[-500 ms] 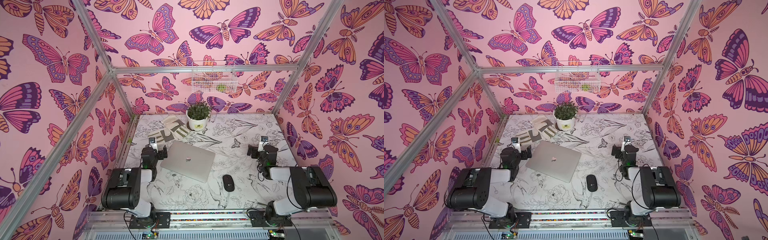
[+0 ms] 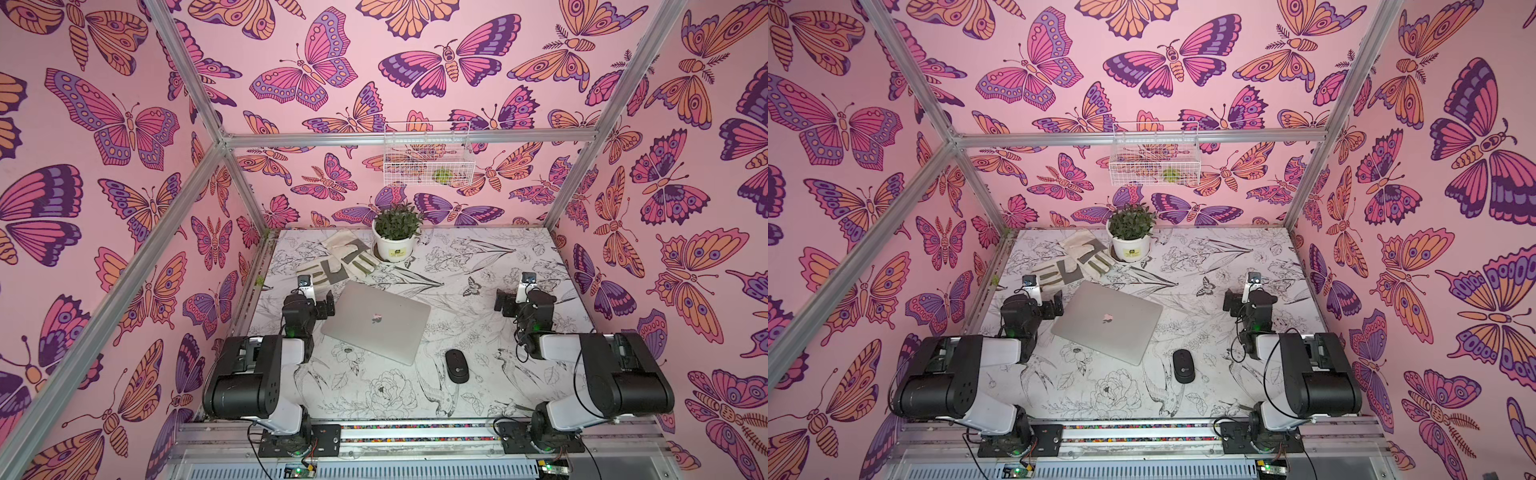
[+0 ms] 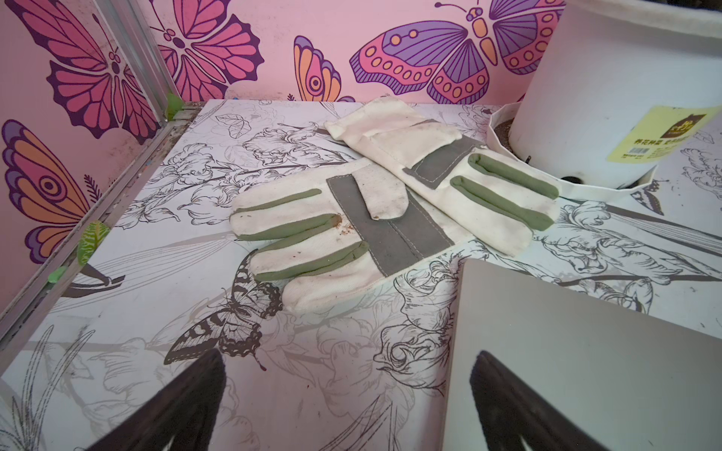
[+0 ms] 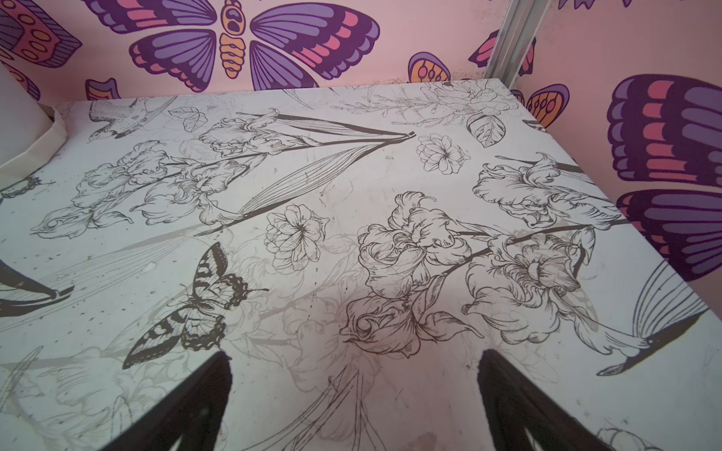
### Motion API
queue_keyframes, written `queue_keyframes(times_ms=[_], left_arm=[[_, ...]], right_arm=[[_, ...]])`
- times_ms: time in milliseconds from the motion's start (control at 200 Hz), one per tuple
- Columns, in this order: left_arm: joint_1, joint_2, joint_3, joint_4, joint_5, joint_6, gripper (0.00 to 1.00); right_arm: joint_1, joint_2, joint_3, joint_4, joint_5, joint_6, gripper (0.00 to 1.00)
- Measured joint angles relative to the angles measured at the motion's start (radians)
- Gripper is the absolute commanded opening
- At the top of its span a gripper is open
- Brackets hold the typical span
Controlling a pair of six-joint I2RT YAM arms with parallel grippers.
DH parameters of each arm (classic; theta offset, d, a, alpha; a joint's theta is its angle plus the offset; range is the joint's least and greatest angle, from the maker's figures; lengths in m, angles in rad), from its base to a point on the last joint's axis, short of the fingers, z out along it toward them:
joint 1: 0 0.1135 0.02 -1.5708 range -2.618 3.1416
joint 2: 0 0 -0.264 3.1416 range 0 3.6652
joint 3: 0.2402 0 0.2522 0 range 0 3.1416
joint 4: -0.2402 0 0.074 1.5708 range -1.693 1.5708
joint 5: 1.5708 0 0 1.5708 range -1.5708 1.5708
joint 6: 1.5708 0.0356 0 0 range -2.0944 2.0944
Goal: Insert the wireless mouse receiver into the laptop
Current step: Pick up the mouse from the center of the board.
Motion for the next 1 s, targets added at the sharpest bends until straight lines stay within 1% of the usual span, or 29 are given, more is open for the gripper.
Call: queue_keyframes(times_ms=[371,411,451,516,556,606,641,681,706,756,811,866,901,946,1001], left_arm=[[0.008,-0.001,0.000,-0.007,0.006,0.000,0.99],[0.005,-0.013,0.002,-0.031,-0.003,0.000,0.99],[0.000,-0.048,0.018,-0.106,-0.019,-0.001,0.99],[-0.006,-0.122,0.095,-0.290,-0.053,-0.028,0.99],[-0.007,-0.163,0.189,-0.437,-0.074,-0.084,0.99],[-0.003,-0.198,0.351,-0.631,-0.096,-0.177,0.99],[0.005,-0.207,0.471,-0.746,-0.093,-0.228,1.00],[0.014,-0.213,0.587,-0.847,-0.070,-0.270,0.94],[0.019,-0.217,0.649,-0.902,-0.053,-0.294,0.94],[0.026,-0.235,0.736,-0.995,-0.011,-0.357,0.92],[0.014,-0.256,0.781,-1.095,0.023,-0.417,0.93],[-0.042,-0.266,0.815,-1.225,0.021,-0.470,0.95],[-0.107,-0.262,0.837,-1.310,0.007,-0.502,0.98],[-0.220,-0.244,0.868,-1.418,-0.011,-0.546,0.99],[-0.384,-0.206,0.906,-1.530,-0.034,-0.598,0.99]], right_arm=[[0.000,0.000,0.000,0.000,0.000,0.003,0.99],[0.000,0.000,0.000,0.002,0.001,0.004,0.99],[0.000,-0.014,0.003,-0.018,0.004,0.004,0.99],[0.000,-0.075,0.032,-0.132,0.013,0.009,0.99],[0.000,-0.127,0.072,-0.231,0.016,0.024,0.99],[0.000,-0.194,0.142,-0.349,0.021,0.065,0.99],[0.000,-0.246,0.200,-0.431,0.034,0.140,0.99],[-0.001,-0.295,0.263,-0.528,0.045,0.245,0.99],[-0.010,-0.322,0.302,-0.592,0.038,0.307,0.99],[-0.043,-0.369,0.363,-0.690,-0.031,0.386,0.99],[-0.085,-0.401,0.401,-0.779,-0.119,0.444,0.99],[-0.112,-0.430,0.418,-0.887,-0.186,0.489,0.99],[-0.116,-0.447,0.422,-0.965,-0.212,0.508,0.99],[-0.115,-0.473,0.425,-1.078,-0.226,0.524,0.99],[-0.115,-0.513,0.431,-1.213,-0.215,0.531,0.99]])
